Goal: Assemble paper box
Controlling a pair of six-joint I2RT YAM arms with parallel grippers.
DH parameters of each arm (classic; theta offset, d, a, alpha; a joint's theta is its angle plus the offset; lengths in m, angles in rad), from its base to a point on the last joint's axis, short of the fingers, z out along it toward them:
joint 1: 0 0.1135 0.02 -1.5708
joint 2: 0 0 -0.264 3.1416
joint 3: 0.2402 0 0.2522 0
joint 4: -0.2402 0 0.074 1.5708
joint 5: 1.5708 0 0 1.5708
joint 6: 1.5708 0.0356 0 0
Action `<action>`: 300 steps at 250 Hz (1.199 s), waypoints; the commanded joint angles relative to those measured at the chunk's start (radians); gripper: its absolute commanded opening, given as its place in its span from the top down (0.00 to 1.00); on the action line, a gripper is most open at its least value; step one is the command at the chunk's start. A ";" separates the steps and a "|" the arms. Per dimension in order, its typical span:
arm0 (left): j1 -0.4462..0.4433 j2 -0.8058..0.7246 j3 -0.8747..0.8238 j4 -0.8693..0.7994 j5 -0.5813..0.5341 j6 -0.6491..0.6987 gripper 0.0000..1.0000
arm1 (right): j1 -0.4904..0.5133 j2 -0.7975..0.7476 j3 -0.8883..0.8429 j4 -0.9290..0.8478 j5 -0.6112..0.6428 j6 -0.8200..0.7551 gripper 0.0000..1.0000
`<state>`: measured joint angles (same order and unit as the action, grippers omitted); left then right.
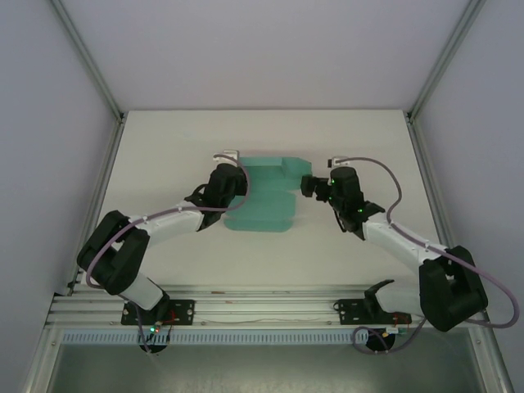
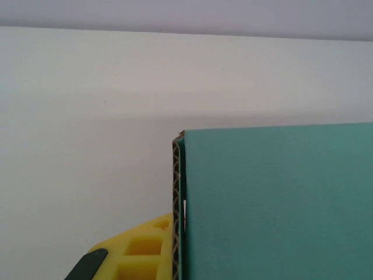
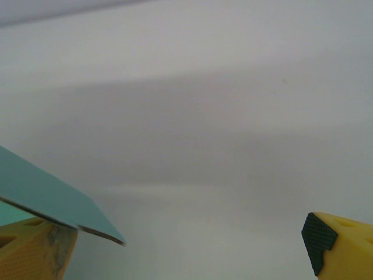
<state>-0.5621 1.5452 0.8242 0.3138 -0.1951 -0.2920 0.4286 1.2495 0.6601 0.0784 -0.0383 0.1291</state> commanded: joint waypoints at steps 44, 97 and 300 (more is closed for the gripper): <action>0.007 -0.038 0.039 -0.026 -0.009 -0.024 1.00 | -0.008 0.095 0.048 -0.044 0.023 -0.037 0.00; 0.007 -0.047 0.035 -0.024 0.002 -0.018 1.00 | -0.009 0.158 0.094 0.013 -0.066 -0.040 0.00; 0.007 -0.026 0.038 -0.028 -0.004 -0.067 1.00 | 0.113 0.288 0.155 0.218 0.061 0.027 0.00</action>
<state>-0.5453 1.5391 0.8356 0.2714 -0.2035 -0.3405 0.5331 1.5856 0.8238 0.2733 -0.0799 0.1493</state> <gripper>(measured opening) 0.093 0.997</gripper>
